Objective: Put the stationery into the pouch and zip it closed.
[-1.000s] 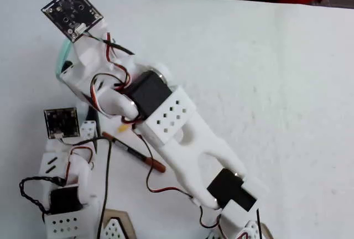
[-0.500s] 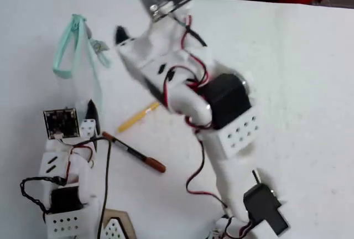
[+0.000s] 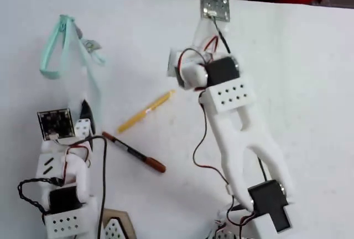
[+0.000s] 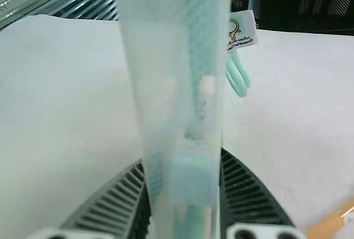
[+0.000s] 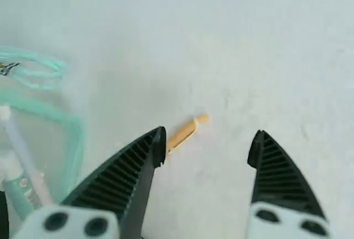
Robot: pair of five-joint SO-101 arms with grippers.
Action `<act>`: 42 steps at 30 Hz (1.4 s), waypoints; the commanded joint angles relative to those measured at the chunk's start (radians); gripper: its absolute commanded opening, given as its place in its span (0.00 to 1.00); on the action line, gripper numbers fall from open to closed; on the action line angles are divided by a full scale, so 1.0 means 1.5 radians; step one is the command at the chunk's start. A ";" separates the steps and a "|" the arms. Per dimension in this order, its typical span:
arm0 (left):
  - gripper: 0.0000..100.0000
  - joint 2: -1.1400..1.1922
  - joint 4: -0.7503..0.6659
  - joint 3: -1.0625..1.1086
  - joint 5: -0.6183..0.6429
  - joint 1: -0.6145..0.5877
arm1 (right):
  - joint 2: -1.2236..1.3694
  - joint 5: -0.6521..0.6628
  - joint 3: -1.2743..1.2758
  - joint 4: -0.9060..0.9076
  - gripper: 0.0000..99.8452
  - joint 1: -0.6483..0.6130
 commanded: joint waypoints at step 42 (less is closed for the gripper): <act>0.15 -0.007 -0.054 0.012 -0.004 -0.006 | 0.160 -0.179 0.163 -0.262 0.23 -0.057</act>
